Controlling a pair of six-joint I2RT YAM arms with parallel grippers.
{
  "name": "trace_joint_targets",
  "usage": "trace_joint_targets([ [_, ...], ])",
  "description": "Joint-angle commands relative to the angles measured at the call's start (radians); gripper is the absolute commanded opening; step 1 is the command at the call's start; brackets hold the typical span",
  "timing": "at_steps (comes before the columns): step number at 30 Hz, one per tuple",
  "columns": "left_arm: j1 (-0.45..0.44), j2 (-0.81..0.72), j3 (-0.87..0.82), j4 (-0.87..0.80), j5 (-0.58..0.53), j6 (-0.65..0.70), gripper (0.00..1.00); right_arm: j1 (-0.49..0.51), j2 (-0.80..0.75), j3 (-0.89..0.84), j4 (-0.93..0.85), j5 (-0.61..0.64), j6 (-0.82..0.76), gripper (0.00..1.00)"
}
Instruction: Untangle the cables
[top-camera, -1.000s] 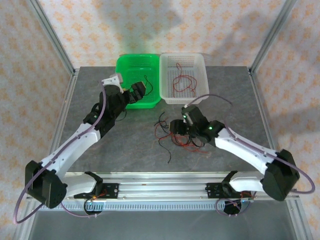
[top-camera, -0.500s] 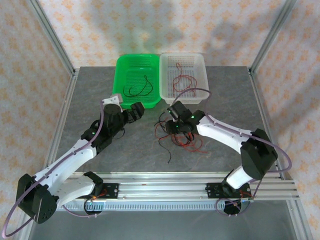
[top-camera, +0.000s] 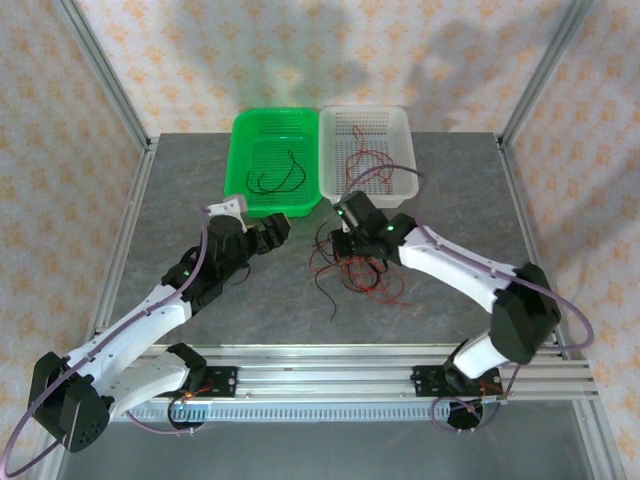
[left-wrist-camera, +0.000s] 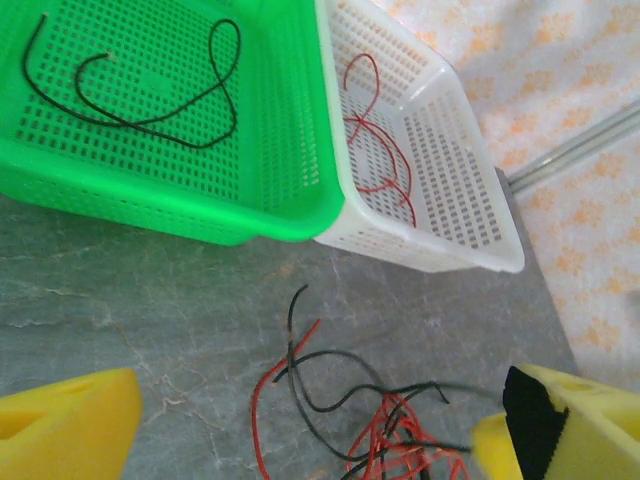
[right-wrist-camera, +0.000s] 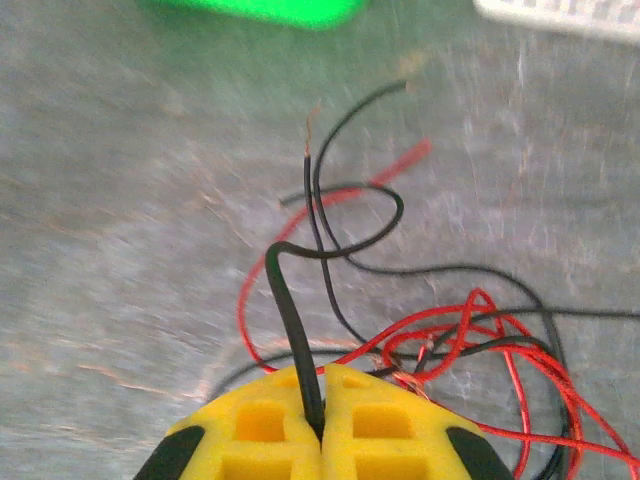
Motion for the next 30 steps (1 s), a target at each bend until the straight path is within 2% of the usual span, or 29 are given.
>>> trace_joint_targets([
  [1,-0.029,-0.011,-0.028,0.064,0.037,0.043,0.91,-0.002,-0.115,0.059,0.057,-0.026,0.049,0.0],
  [5,-0.086,-0.003,-0.054,0.116,0.027,0.102,0.88,-0.024,-0.171,0.065,0.093,-0.081,0.105,0.0],
  [11,-0.202,0.055,-0.054,0.138,-0.053,0.211,0.88,-0.063,-0.222,0.05,0.176,-0.189,0.194,0.0],
  [15,-0.296,0.109,-0.024,0.146,-0.144,0.259,0.88,-0.074,-0.24,0.031,0.226,-0.235,0.239,0.0],
  [18,-0.354,0.157,0.011,0.153,-0.274,0.284,0.88,-0.077,-0.248,0.021,0.251,-0.26,0.263,0.0],
  [28,-0.357,0.371,0.113,0.178,-0.554,0.303,0.88,-0.079,-0.281,-0.009,0.307,-0.307,0.313,0.0],
  [29,-0.356,0.39,0.118,0.188,-0.569,0.308,0.87,-0.079,-0.285,-0.014,0.311,-0.311,0.317,0.0],
  [30,-0.353,0.409,0.124,0.194,-0.581,0.308,0.81,-0.078,-0.287,-0.018,0.316,-0.316,0.321,0.0],
])
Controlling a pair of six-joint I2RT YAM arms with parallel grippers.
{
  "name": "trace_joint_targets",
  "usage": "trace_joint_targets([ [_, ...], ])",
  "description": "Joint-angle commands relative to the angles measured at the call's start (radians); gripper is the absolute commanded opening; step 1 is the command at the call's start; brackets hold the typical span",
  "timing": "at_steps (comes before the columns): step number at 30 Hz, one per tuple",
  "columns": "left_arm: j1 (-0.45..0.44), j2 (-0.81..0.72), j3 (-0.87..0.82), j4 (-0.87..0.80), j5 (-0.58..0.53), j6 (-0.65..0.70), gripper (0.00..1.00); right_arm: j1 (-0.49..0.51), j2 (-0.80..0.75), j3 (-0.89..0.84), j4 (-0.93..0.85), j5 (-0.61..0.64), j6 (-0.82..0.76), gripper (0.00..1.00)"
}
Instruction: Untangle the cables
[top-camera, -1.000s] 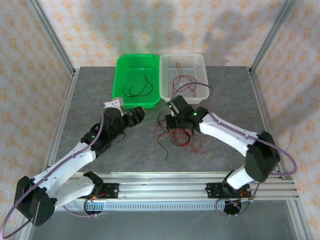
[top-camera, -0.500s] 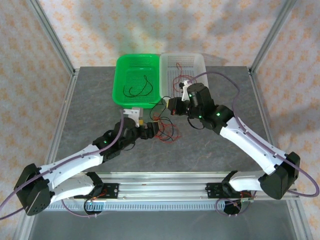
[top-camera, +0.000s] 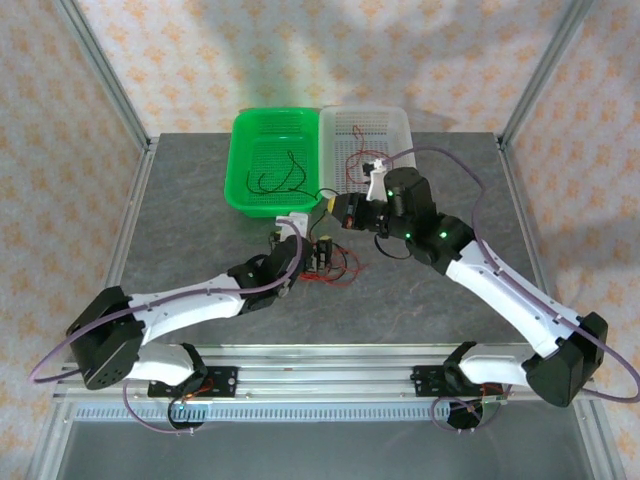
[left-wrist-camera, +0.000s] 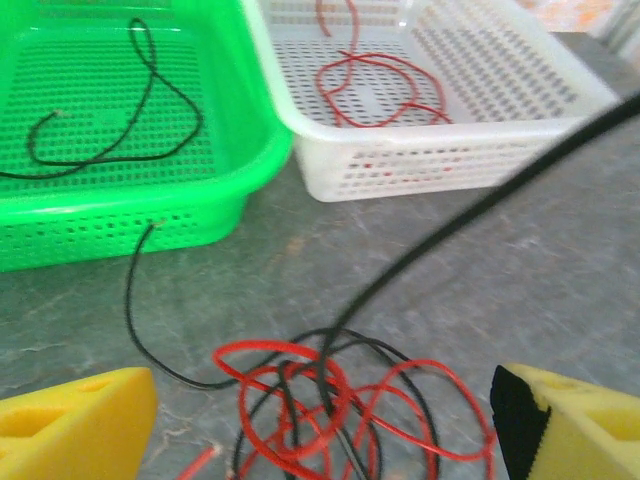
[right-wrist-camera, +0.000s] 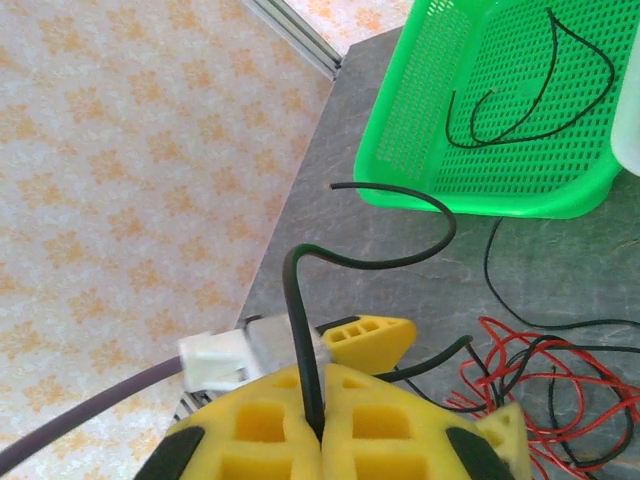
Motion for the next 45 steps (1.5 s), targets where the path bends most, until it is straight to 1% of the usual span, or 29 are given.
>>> trace_joint_targets([
  [1,0.009,0.05,0.039,0.046,-0.125,0.026,0.72,-0.005,-0.03,-0.017,0.06,-0.031,0.028,0.0],
  [3,0.025,0.085,0.04,0.059,-0.116,0.017,0.51,-0.006,-0.03,-0.016,0.061,-0.031,0.032,0.0],
  [5,0.04,0.109,0.028,0.081,-0.093,0.005,0.37,-0.005,-0.06,-0.015,0.06,-0.031,0.036,0.0],
  [7,0.046,0.126,0.008,0.104,-0.078,-0.009,0.18,-0.007,-0.071,-0.008,0.055,-0.025,0.037,0.0],
  [8,0.047,0.131,-0.004,0.115,-0.069,-0.015,0.13,-0.008,-0.076,-0.003,0.051,-0.019,0.039,0.0],
  [9,0.047,0.139,-0.013,0.124,-0.064,-0.022,0.12,-0.008,-0.082,0.003,0.05,-0.015,0.039,0.0],
  [16,0.047,0.162,-0.105,0.178,-0.026,-0.076,0.12,-0.02,-0.099,0.084,0.007,0.028,0.017,0.0],
  [24,0.047,0.161,-0.212,0.25,0.018,-0.13,0.12,-0.033,-0.079,0.201,-0.049,0.064,-0.026,0.0],
  [30,0.048,0.166,-0.273,0.307,0.049,-0.16,0.12,-0.038,-0.041,0.34,-0.111,0.086,-0.078,0.0],
  [33,0.048,0.173,-0.294,0.321,0.057,-0.16,0.11,-0.038,0.003,0.423,-0.143,0.09,-0.105,0.0],
  [37,0.048,0.171,-0.326,0.349,0.07,-0.199,0.11,-0.038,0.048,0.527,-0.184,0.095,-0.14,0.0],
  [39,0.048,0.165,-0.338,0.363,0.085,-0.201,0.12,-0.038,0.072,0.573,-0.199,0.097,-0.156,0.0],
  [40,0.048,0.156,-0.343,0.37,0.1,-0.196,0.16,-0.038,0.085,0.595,-0.205,0.096,-0.166,0.0],
  [42,0.044,0.125,-0.354,0.387,0.136,-0.184,0.31,-0.038,0.108,0.631,-0.202,0.098,-0.183,0.0],
  [43,0.039,0.099,-0.356,0.388,0.15,-0.178,0.4,-0.037,0.118,0.641,-0.19,0.098,-0.196,0.0],
  [45,0.029,0.038,-0.351,0.373,0.164,-0.172,0.53,-0.038,0.138,0.649,-0.16,0.104,-0.23,0.0],
])
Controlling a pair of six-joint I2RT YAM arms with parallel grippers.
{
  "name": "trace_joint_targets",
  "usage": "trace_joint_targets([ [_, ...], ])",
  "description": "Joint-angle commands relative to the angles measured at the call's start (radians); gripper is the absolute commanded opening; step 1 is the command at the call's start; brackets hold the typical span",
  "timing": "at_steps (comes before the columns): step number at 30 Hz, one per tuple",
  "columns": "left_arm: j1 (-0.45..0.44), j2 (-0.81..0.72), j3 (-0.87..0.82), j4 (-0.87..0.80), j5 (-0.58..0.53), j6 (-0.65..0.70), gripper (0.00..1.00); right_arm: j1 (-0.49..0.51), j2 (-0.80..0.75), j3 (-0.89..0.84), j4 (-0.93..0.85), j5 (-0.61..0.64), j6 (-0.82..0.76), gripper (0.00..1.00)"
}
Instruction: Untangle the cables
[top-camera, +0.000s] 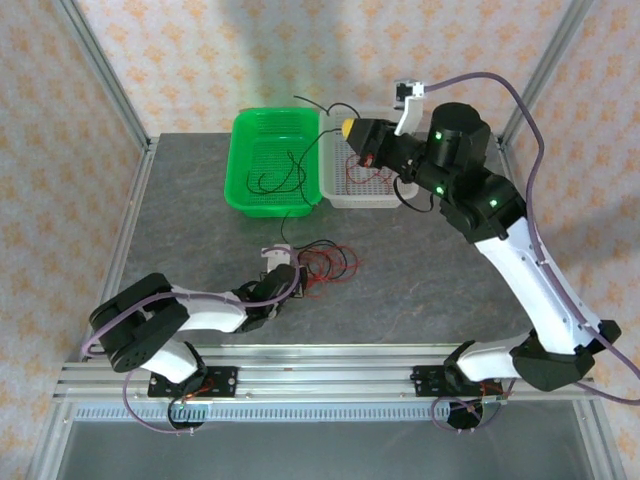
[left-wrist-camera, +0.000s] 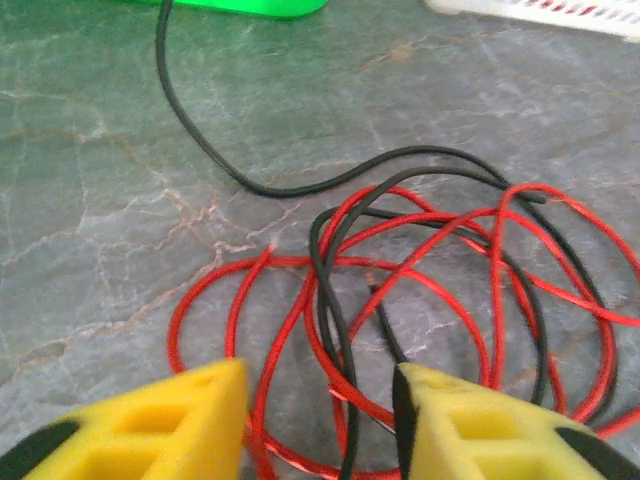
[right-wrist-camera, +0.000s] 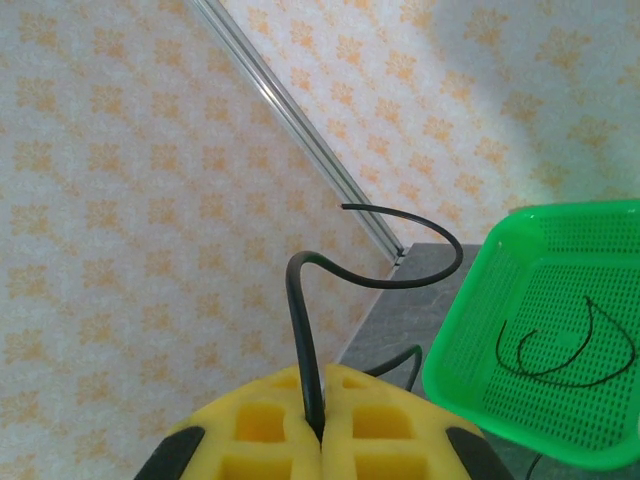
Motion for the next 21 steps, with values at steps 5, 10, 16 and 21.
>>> trace_joint_targets([
  [5,-0.038,-0.27,0.05,-0.099,0.055,0.092,0.67,-0.005,0.075,0.02,0.133,0.06,-0.198,0.0],
  [10,-0.043,-0.453,0.091,-0.223,0.04,0.118,0.74,-0.005,0.172,0.028,0.212,0.092,-0.325,0.0],
  [16,-0.043,-0.612,0.08,-0.275,0.056,0.122,0.99,-0.005,0.284,0.031,0.31,0.134,-0.376,0.0],
  [21,-0.043,-0.667,0.082,-0.274,0.1,0.106,0.99,-0.005,0.391,0.04,0.371,0.186,-0.39,0.0],
])
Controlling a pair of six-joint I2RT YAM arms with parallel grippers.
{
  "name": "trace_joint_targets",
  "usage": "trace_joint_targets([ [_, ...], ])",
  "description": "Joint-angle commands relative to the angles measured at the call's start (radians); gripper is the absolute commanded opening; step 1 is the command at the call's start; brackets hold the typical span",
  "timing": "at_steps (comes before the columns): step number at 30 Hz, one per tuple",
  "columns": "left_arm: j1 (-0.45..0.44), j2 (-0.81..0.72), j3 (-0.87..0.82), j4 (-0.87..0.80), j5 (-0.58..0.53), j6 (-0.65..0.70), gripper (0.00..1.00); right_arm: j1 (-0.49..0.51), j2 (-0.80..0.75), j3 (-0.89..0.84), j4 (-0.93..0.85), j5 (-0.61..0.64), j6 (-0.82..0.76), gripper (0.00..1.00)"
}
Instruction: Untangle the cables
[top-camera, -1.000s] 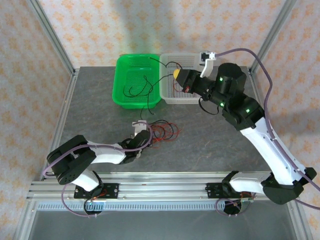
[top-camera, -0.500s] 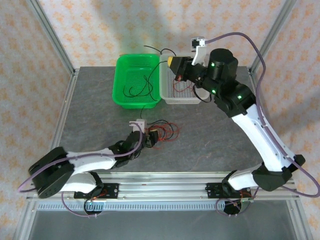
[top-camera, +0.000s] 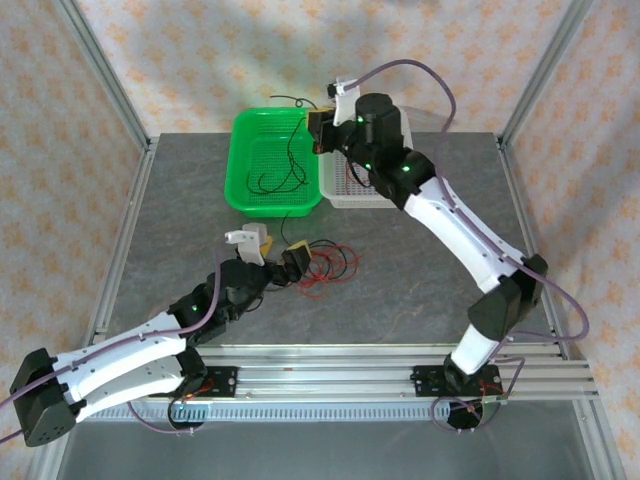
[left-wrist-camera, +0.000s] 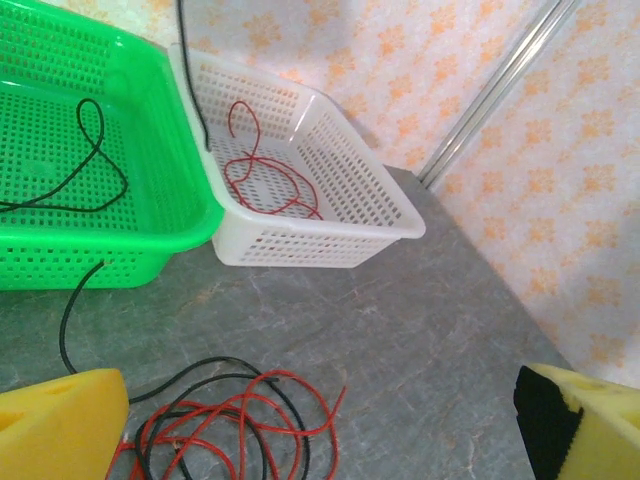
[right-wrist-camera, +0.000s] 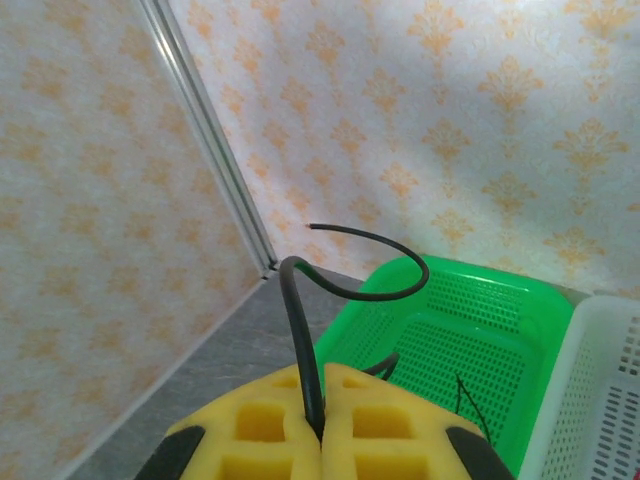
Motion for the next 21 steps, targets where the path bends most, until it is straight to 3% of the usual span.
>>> trace_joint_targets([
  [1,-0.005,-0.03,0.009,-0.032,0.043,-0.002,0.99,-0.004,0.065,0.041,0.096,0.06,-0.041,0.0],
  [9,-0.002,-0.105,-0.001,-0.044,0.041,-0.023,0.99,-0.005,0.315,0.18,0.064,0.085,-0.043,0.0],
  [21,0.004,-0.195,0.064,-0.199,-0.035,-0.019,0.99,-0.005,0.668,0.479,-0.098,0.117,0.008,0.0],
])
